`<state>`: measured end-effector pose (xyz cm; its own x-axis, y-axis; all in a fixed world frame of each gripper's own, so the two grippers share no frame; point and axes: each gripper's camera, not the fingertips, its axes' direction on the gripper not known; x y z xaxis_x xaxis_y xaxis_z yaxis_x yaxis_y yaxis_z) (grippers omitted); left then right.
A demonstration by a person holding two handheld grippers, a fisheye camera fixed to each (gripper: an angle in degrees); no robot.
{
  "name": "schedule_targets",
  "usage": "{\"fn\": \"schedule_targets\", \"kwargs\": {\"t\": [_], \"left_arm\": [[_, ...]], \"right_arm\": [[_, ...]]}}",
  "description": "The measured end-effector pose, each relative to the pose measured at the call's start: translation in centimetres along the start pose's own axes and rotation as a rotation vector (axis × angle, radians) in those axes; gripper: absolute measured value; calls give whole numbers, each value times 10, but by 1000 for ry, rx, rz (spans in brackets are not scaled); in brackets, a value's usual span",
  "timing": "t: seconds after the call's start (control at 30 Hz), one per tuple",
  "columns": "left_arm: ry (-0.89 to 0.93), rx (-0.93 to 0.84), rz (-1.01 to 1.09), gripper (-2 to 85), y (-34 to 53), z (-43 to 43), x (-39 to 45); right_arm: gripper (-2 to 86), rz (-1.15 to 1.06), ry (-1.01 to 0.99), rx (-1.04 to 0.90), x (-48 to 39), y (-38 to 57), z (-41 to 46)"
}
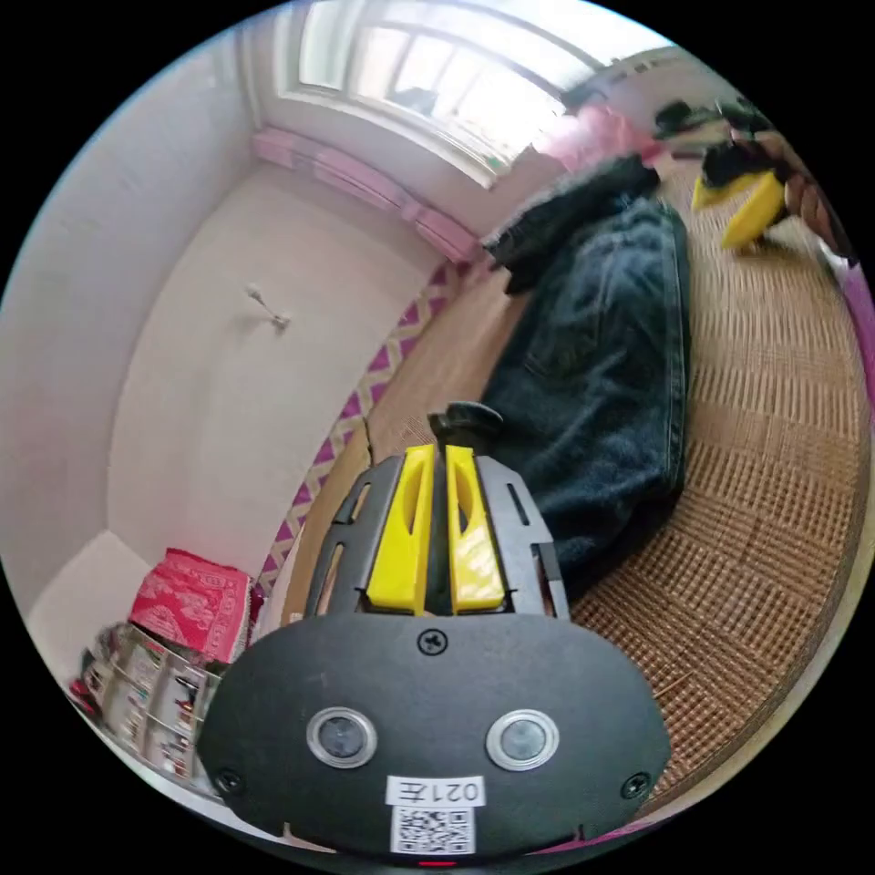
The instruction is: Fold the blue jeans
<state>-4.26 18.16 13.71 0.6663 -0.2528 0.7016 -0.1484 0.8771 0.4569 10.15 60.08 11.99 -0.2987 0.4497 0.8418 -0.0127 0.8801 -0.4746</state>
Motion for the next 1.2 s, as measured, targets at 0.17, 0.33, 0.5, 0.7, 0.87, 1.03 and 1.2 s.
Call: {"fn": "schedule_targets", "kwargs": {"t": [0.17, 0.33, 0.5, 0.7, 0.87, 1.03, 1.2], "left_arm": [[70, 0, -141, -9, 36, -24, -43], [209, -108, -255, -10, 96, -18, -79], [536, -179, -529, -9, 216, 3, -137], [529, -177, -796, -10, 373, 10, -181], [628, -31, -1093, -10, 496, 31, -197], [780, 197, -1285, -10, 588, 55, -184], [886, 228, -1299, -9, 631, 83, -157]], "right_arm": [[134, 143, -107, 105, -4, -7, 17], [104, 221, -95, 137, -29, -25, 48], [33, 211, -137, 153, -61, -25, 58], [2, -397, 36, 179, -280, 21, 75], [-4, -978, 226, 87, -480, 126, 186], [-6, -1538, 489, -242, -570, 287, 397], [-6, -1746, 768, -436, -527, 368, 516]]}}
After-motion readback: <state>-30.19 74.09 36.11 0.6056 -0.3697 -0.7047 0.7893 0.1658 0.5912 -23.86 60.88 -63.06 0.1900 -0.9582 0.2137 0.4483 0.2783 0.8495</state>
